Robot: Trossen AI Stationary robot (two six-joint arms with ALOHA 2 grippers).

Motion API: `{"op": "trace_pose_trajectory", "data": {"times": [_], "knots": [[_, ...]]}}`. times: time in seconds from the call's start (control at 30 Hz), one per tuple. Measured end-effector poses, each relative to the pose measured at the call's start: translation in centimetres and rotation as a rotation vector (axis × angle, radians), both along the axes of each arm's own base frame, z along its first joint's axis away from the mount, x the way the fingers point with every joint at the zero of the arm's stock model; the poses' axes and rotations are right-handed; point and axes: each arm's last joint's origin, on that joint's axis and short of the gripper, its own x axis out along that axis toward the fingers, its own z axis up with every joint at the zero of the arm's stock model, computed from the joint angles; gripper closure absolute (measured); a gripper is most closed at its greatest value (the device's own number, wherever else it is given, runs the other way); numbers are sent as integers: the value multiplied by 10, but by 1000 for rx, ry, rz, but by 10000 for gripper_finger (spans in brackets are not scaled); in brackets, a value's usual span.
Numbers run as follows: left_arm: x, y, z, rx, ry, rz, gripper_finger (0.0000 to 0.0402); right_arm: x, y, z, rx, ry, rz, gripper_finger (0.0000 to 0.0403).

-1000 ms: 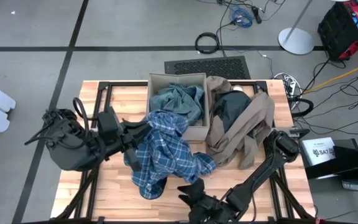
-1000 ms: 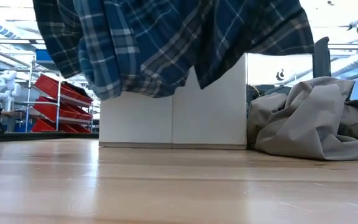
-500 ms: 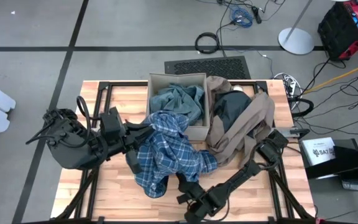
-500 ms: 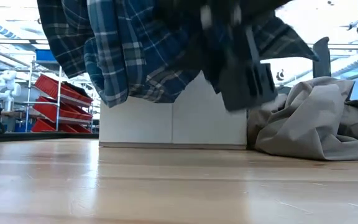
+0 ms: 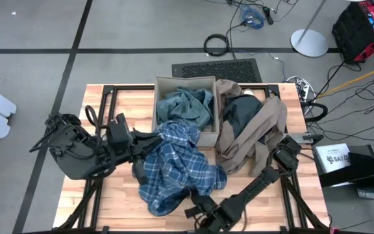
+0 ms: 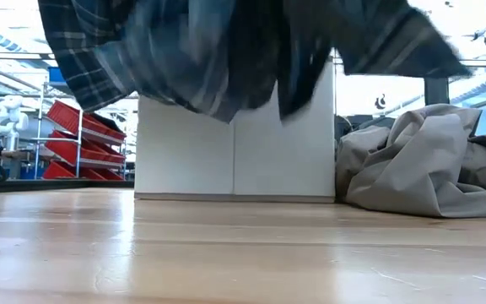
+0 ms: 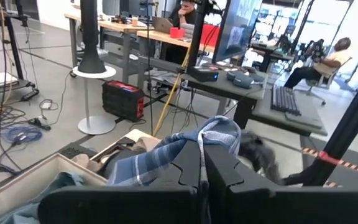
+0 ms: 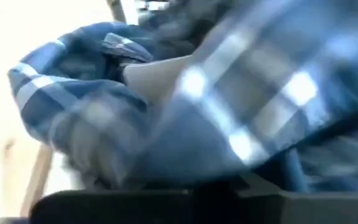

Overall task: Sort clothes
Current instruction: Put the blue polo shirt into the laundry organizer

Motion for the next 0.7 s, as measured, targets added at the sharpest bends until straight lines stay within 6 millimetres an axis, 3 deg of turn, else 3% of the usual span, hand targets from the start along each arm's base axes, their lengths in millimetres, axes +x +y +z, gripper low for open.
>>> {"op": "trace_pose_trajectory", "data": {"times": [0.17,0.3,0.4,0.5,0.6,0.7], "knots": [[-2,1,-4,37,45,-2,395,-46,50,91,150,-153,139,401],[-4,2,-9,74,91,-1,395,-100,66,173,318,-287,246,402],[-5,3,-14,86,126,2,395,-147,59,230,504,-415,321,402],[-7,5,-21,65,166,7,395,-188,41,268,691,-526,379,402],[-10,7,-30,35,235,-17,395,-218,18,288,839,-605,412,403],[-13,7,-42,-31,339,-72,395,-239,-1,294,955,-656,439,403]]}}
